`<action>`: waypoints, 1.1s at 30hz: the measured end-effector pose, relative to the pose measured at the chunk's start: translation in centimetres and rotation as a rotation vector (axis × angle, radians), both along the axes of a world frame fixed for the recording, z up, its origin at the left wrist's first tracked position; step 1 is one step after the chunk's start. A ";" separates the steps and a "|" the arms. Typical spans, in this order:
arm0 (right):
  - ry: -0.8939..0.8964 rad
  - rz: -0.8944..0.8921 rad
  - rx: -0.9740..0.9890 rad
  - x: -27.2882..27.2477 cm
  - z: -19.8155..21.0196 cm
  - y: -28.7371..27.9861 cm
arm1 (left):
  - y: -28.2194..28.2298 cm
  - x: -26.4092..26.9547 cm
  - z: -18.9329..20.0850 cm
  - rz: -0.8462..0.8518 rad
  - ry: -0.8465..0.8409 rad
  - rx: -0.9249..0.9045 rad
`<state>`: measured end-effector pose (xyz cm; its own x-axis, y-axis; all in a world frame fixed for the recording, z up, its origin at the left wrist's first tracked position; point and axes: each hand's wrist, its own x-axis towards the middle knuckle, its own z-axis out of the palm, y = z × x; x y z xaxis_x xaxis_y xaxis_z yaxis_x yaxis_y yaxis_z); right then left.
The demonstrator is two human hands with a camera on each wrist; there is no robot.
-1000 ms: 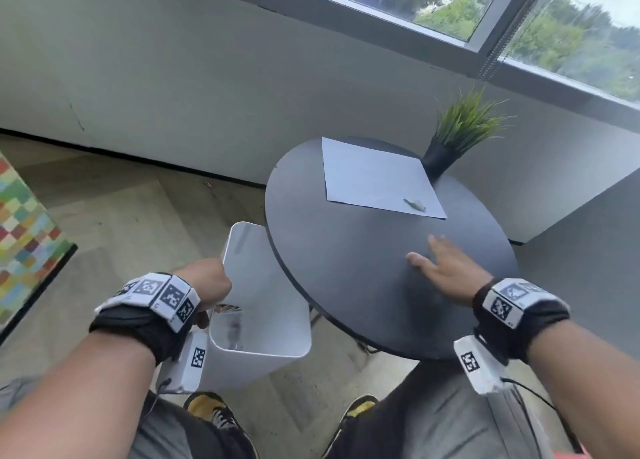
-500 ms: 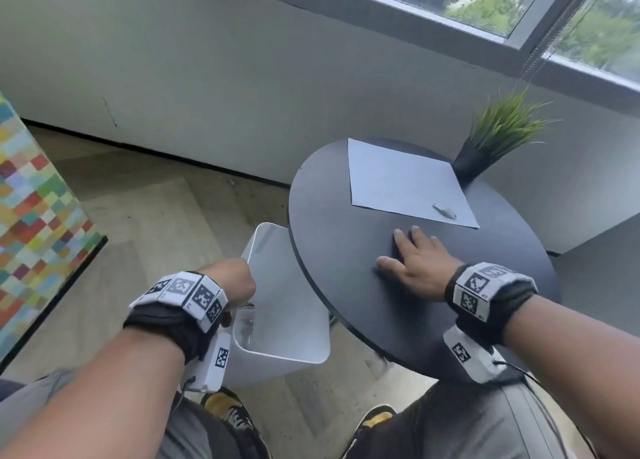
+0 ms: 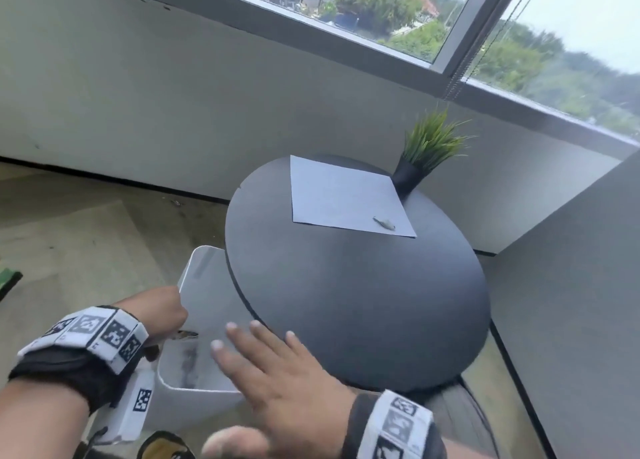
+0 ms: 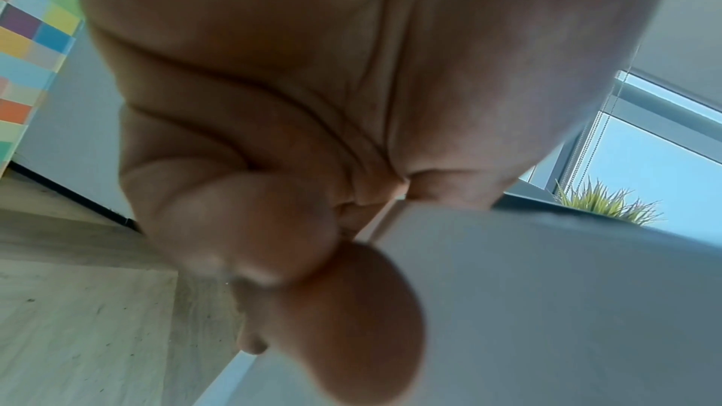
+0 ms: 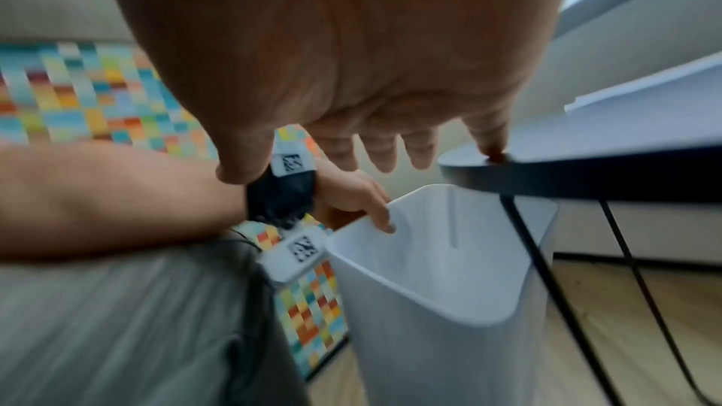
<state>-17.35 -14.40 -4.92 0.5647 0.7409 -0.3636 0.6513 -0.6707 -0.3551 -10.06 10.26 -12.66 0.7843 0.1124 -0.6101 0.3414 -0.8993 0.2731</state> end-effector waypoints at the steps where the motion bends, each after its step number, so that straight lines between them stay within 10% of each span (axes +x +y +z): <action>1: 0.027 -0.161 0.057 -0.5 0.0 -1.7 | -0.1 0.0 0.1 0.005 0.004 -0.004; 5: -0.115 -0.982 0.129 1.8 -0.8 -11.1 | -0.2 0.0 -0.2 0.009 0.012 0.033; 7: -0.132 -1.104 -0.054 2.4 -1.5 -13.5 | -0.2 0.0 -0.4 -0.019 -0.001 0.084; 11: -0.190 -0.901 -0.132 -0.1 -3.5 -9.0 | -0.2 0.0 -1.7 -0.066 0.028 0.136; 16: 0.009 -0.342 0.241 -3.1 -2.0 -2.1 | 0.0 -0.1 -2.6 -0.020 -0.006 0.121; 19: -0.153 -0.624 0.319 0.4 -1.9 -5.3 | -0.1 -0.4 -2.5 -0.021 0.008 0.115; 24: -0.083 -0.996 -0.152 5.9 -2.5 -7.1 | 0.1 -0.6 -3.2 -0.034 -0.002 0.106; 33: -0.116 -0.051 0.221 -1.4 -3.5 2.4 | 0.9 -0.6 -4.7 -0.016 -0.003 -0.014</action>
<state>-18.71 -11.95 -8.41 0.6315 0.7650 -0.1264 0.6637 -0.6176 -0.4220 -10.66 11.14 -17.39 0.7876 0.0914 -0.6094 0.3266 -0.9005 0.2870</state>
